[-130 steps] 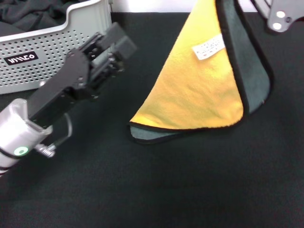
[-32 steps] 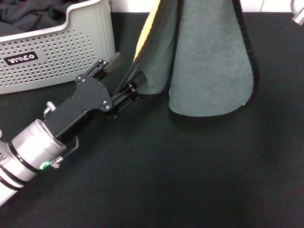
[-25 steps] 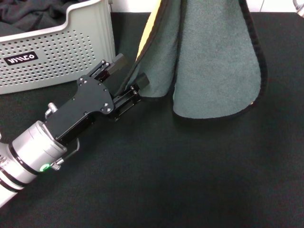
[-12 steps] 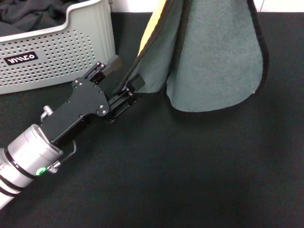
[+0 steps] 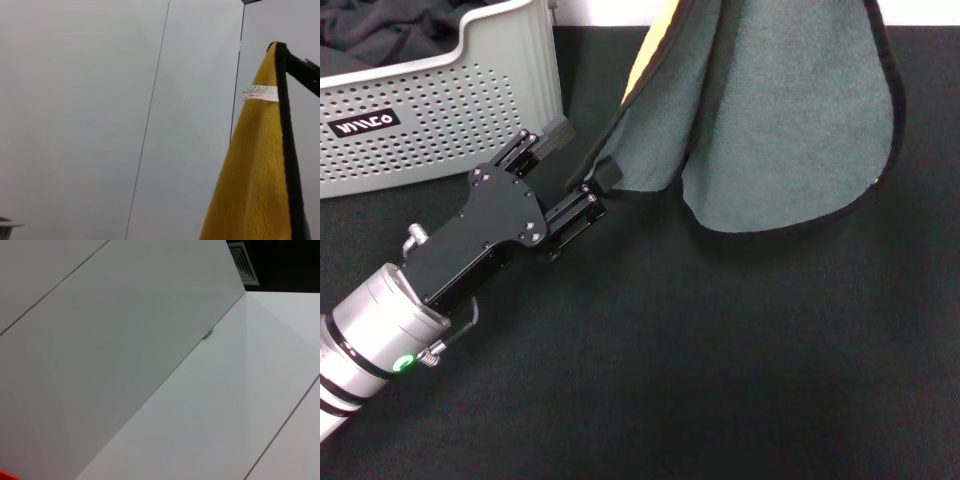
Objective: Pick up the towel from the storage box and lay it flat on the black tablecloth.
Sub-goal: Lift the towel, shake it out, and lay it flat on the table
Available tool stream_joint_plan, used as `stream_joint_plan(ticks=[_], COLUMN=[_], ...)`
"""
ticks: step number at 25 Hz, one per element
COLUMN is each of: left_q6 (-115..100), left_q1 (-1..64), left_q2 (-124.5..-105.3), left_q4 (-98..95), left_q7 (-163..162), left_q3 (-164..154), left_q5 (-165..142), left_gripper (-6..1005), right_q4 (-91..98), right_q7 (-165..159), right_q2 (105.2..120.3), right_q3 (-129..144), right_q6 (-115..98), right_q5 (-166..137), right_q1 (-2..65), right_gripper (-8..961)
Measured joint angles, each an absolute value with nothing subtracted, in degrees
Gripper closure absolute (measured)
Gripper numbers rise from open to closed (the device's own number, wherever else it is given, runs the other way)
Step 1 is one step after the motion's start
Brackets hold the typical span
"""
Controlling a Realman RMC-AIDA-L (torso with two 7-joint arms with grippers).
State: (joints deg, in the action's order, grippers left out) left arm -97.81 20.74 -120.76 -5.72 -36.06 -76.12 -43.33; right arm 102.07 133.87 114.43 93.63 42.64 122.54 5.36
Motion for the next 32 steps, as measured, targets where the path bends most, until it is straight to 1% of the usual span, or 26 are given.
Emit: stream_joint_plan(ticks=[19,24,27,32], left_q6=[-99.9,-100.6,-100.9,-102.2], left_q1=[20.8,20.6,20.4,20.4], left_q2=[-120.76,-120.76,-120.76,-120.76], left_q4=[-5.7,-5.7,-5.7,-5.7], left_q7=[-35.8,-35.8,-35.8,-35.8], left_q3=[-76.0,-76.0,-76.0,-75.9], left_q5=[-43.3,-42.8,-42.7,-42.7], left_gripper=[305,526,727,725], right_q4=[101.7,101.6,101.6,101.2], right_q7=[133.1,133.1,133.1,133.1], right_q2=[114.39,114.43,114.43,114.43], right_q3=[92.5,92.2,92.1,92.1], right_q6=[42.5,42.4,42.4,42.3], right_q5=[122.3,122.3,122.3,122.4], right_q1=[5.4,5.3,5.3,5.4], right_gripper=[942,942,942,942])
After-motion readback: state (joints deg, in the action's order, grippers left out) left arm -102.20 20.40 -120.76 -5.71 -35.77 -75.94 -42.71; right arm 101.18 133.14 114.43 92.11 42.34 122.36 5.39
